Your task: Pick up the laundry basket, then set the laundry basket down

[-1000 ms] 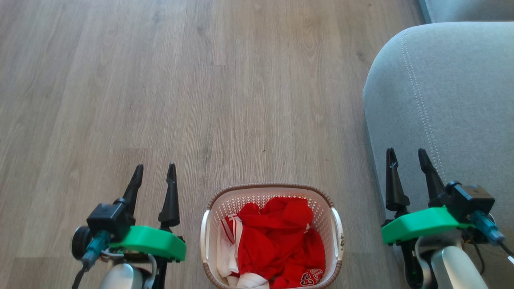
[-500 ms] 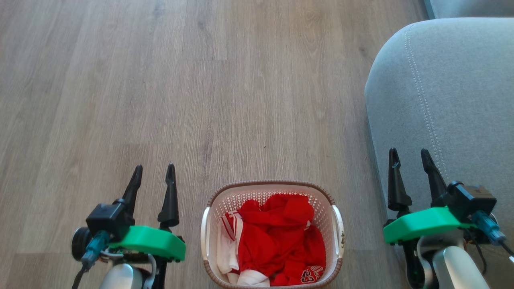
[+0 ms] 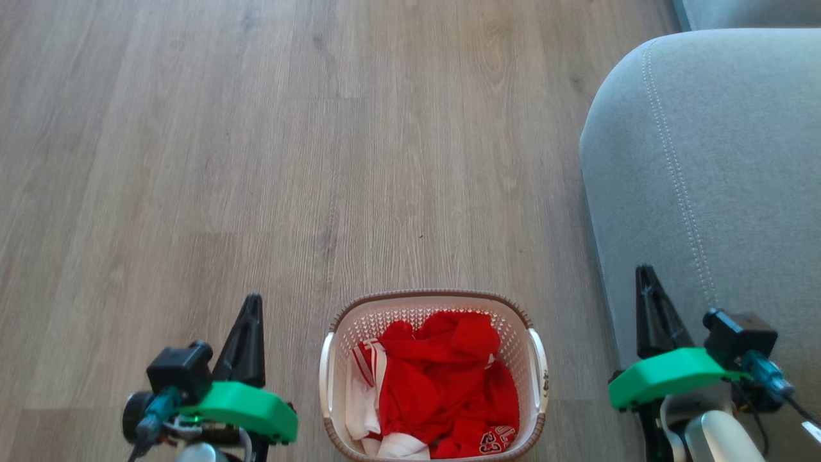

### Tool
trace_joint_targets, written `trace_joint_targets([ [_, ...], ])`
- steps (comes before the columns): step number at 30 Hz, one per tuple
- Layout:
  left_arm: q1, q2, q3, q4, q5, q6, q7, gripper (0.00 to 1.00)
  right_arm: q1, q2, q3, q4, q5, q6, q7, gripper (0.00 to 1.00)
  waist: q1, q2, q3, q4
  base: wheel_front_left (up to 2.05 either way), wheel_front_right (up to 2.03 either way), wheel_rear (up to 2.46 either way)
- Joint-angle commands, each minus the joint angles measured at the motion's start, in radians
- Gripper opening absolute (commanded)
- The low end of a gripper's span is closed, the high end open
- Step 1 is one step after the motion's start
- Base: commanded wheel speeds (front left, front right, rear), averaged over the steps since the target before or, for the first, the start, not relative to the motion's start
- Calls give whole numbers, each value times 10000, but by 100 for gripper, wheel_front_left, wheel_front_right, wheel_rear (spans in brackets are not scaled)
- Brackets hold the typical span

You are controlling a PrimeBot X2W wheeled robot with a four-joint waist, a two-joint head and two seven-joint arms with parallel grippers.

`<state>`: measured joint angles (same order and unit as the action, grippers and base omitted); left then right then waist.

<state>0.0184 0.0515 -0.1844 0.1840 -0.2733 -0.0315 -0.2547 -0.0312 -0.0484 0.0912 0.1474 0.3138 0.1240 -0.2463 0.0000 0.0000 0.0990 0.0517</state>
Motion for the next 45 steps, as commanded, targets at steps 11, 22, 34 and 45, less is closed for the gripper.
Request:
trace_joint_targets([
  [11,-305,87,192,-201,-1459,-93,276,0,-200,-104,-122,-165,1426,7,265,0,0,0,-93,-49,0,0,0],
  [22,-411,146,370,-86,-2711,-190,537,0,-256,-164,-219,-51,2639,13,518,0,0,0,-179,-95,0,0,0],
  [34,-512,196,586,-6,-4054,-287,834,0,-310,-211,-346,65,3939,20,811,0,0,0,-271,-145,0,0,0],
  [45,-602,230,823,63,-5383,-382,1149,0,-365,-245,-493,182,5227,26,1120,0,0,0,-364,-195,0,0,0],
])
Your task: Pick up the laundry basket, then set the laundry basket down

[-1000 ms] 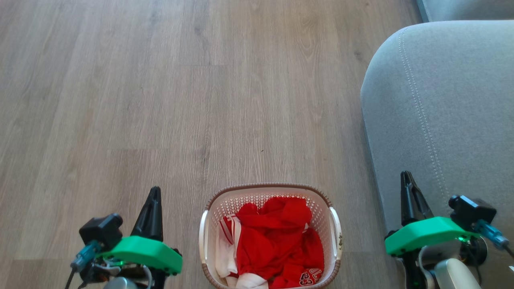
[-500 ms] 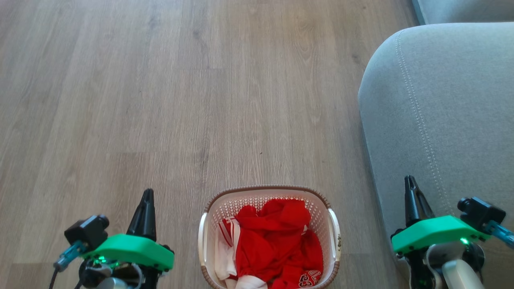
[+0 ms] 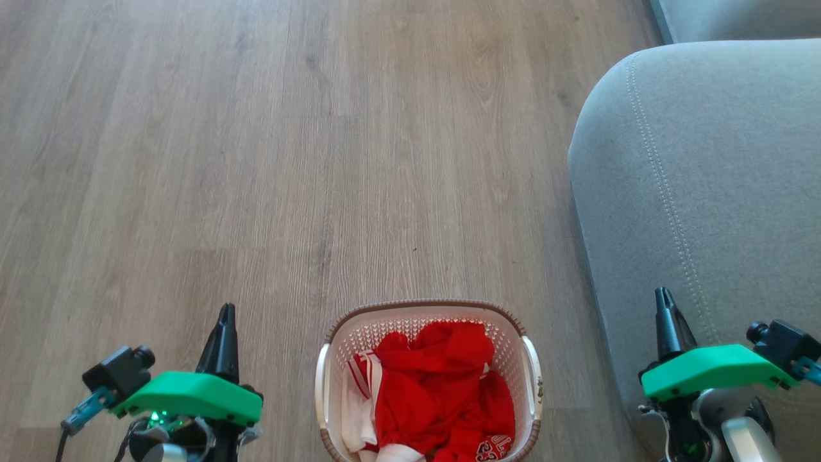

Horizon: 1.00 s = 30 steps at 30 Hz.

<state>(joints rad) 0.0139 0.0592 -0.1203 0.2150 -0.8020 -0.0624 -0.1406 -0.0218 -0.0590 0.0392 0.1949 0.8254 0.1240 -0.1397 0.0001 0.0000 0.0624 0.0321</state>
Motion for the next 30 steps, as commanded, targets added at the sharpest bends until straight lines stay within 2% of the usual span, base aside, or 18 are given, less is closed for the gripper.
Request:
trace_joint_targets([
  [1,-566,155,204,-241,-207,-81,35,0,-463,-142,14,-284,218,27,80,0,-1,0,-6,-3,0,0,0],
  [30,-799,192,840,-46,-3362,-311,847,0,-600,-180,-402,4,3274,42,876,0,-1,0,-230,-125,0,0,0],
])
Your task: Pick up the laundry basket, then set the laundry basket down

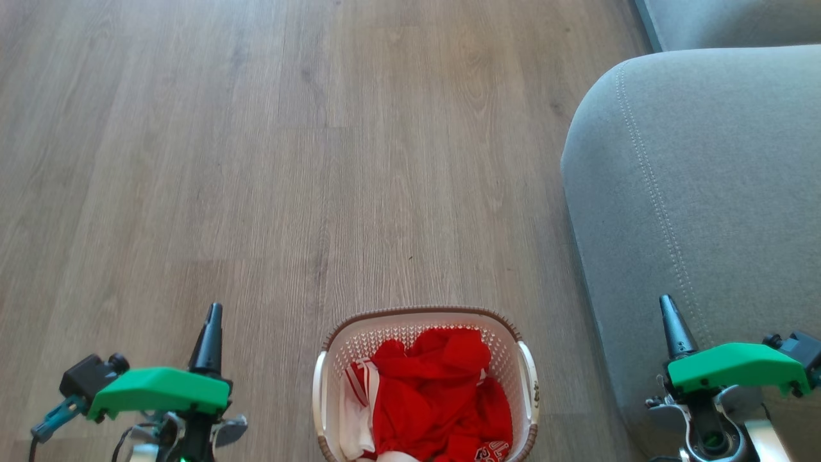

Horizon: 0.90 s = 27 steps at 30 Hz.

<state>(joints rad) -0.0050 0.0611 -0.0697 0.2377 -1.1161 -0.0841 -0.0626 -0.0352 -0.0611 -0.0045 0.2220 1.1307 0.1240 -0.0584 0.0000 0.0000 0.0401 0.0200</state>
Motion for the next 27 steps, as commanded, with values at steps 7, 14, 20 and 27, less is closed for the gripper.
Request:
trace_joint_targets([
  [7,-659,174,474,-230,-867,-142,241,0,-494,-161,-59,-206,848,45,235,0,0,0,-53,-28,0,0,0],
  [14,-716,174,640,-181,-1619,-198,448,0,-528,-162,-171,-135,1576,49,437,0,0,0,-107,-58,0,0,0],
  [20,-766,173,785,-139,-2262,-245,626,0,-558,-161,-270,-75,2199,52,611,0,0,0,-154,-83,0,0,0],
  [27,-825,169,956,-89,-3010,-301,836,0,-592,-158,-387,-4,2923,56,817,0,0,0,-208,-112,0,0,0],
])
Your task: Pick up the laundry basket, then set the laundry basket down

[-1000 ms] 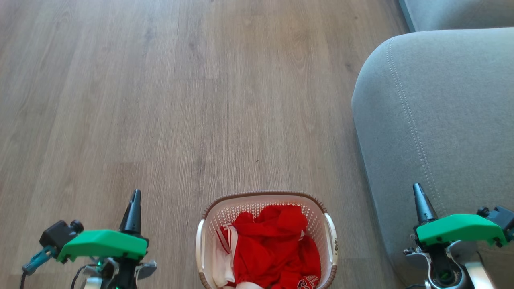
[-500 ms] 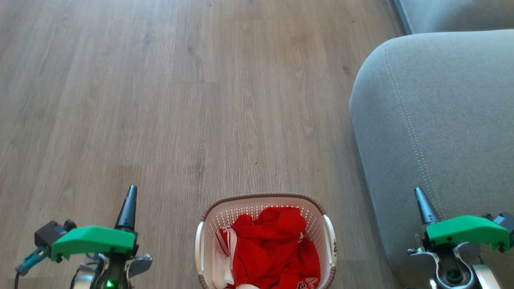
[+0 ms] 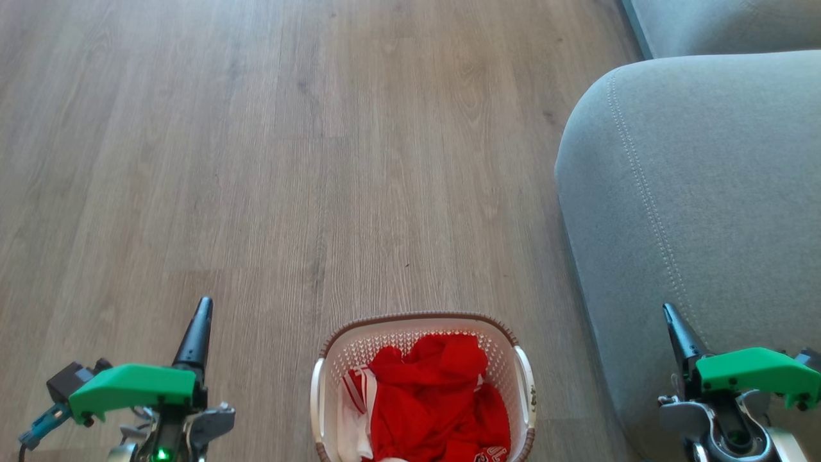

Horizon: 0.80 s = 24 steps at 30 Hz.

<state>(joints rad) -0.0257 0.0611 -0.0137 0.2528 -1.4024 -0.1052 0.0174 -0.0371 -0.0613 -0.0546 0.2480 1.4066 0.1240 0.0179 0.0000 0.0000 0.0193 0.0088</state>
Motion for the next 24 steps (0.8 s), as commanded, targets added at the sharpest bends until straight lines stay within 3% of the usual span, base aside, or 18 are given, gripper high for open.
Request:
trace_joint_targets([
  [1,-626,169,421,-234,-254,-98,67,0,-579,-155,97,-254,267,57,83,0,0,0,-8,-5,0,0,0],
  [24,-793,144,925,-93,-2354,-255,678,0,-678,-134,-255,-53,2302,67,681,0,0,0,-162,-88,0,0,0],
])
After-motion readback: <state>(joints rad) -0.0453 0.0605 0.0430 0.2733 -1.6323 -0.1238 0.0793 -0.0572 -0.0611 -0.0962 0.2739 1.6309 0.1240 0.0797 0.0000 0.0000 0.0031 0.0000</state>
